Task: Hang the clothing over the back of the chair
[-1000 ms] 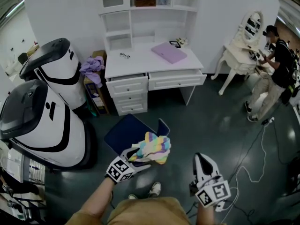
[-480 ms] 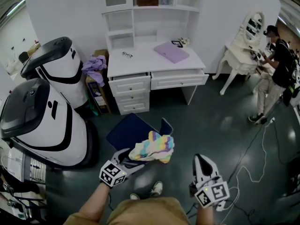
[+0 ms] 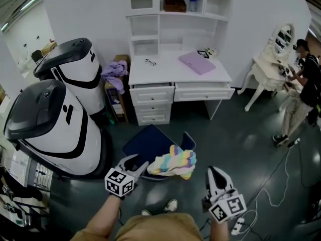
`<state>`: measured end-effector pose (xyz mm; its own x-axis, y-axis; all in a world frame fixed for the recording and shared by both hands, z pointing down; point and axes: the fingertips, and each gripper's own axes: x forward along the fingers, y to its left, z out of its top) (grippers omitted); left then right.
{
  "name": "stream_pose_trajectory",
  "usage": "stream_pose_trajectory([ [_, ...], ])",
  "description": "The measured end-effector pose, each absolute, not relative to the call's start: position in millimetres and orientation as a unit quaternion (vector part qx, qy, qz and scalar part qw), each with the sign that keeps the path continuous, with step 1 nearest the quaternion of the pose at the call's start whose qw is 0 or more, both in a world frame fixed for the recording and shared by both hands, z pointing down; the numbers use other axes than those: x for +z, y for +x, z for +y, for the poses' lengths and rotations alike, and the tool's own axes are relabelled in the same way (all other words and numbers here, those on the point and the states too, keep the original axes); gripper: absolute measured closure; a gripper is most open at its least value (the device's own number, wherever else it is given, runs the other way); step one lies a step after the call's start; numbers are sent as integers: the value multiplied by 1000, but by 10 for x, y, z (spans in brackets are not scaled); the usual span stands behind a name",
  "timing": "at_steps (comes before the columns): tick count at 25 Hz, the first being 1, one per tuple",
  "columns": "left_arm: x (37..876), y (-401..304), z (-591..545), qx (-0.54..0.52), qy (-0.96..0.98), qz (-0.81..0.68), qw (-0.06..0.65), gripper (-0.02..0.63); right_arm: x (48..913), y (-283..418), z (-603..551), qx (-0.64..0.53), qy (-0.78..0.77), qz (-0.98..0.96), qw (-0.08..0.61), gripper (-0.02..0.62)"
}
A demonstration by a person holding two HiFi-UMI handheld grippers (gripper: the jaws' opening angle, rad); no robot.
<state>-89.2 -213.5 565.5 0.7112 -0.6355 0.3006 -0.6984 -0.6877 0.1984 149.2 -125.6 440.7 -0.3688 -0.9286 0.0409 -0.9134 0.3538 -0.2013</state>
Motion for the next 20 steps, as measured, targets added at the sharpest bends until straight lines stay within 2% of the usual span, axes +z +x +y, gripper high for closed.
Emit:
stream_pose_trajectory([
  [3,5410,-1074,-2217,77,905,-393,147,513,4387,1417,-1341,-97,-556,825,44,592],
  [8,4953,-1377,-2366,35,892,-433,123,594,4323,1273,-1500,-91,-550,829,51,592],
  [20,3751,-1833,-2381,-32,867,-497,-11,601,4182,1378,-1742,-76,-562,821,59,592],
])
